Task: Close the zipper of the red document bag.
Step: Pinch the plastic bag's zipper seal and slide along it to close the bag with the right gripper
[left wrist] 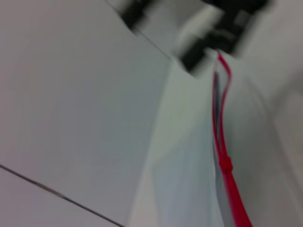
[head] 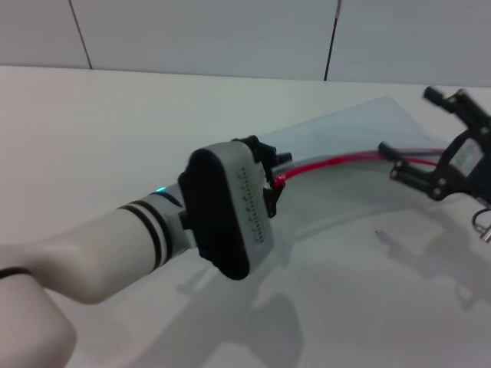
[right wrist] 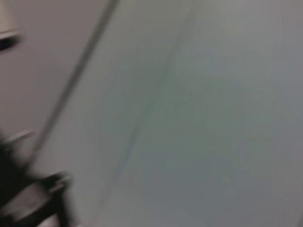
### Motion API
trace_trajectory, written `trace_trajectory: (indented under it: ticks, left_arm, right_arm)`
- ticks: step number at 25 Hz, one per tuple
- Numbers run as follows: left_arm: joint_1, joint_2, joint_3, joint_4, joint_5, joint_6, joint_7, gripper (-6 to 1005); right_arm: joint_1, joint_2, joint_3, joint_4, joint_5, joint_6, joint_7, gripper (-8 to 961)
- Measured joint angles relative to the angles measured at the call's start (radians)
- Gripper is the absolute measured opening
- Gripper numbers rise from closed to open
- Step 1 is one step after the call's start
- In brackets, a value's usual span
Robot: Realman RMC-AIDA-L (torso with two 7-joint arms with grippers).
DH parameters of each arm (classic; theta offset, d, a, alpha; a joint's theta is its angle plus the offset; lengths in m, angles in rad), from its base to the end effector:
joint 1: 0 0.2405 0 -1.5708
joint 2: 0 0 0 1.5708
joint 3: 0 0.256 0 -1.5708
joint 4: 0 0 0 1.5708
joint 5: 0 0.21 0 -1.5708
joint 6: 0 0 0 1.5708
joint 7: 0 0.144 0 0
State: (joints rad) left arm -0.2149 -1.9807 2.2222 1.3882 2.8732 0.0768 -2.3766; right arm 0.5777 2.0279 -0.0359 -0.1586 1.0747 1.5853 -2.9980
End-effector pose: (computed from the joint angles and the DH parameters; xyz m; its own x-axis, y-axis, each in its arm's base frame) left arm -0.1555 0.3136 -0.0857 0.9366 -0.3265 -0.1270 -0.3071 -0.5909 -0.7460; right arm 0.2719 0.3268 -0.0032 0.7902 0.4500 -0.4161 -0.0469 -0.6325 -0.7731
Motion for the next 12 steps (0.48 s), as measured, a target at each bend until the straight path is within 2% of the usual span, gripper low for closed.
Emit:
trace_trajectory:
  ticks: [4,12]
  left_arm:
    - [0.025,0.0,0.01,-0.026,0.0,-0.122,0.015,52]
    - [0.03,-0.001,0.037,-0.035,0.0,-0.166,0.016,50]
  right_arm:
    - [0.03,0.0,-0.002,-0.022,-0.101,0.007,-0.001,888]
    - [0.092,0.003,-0.037,-0.026,-0.153,-0.003,-0.002,880]
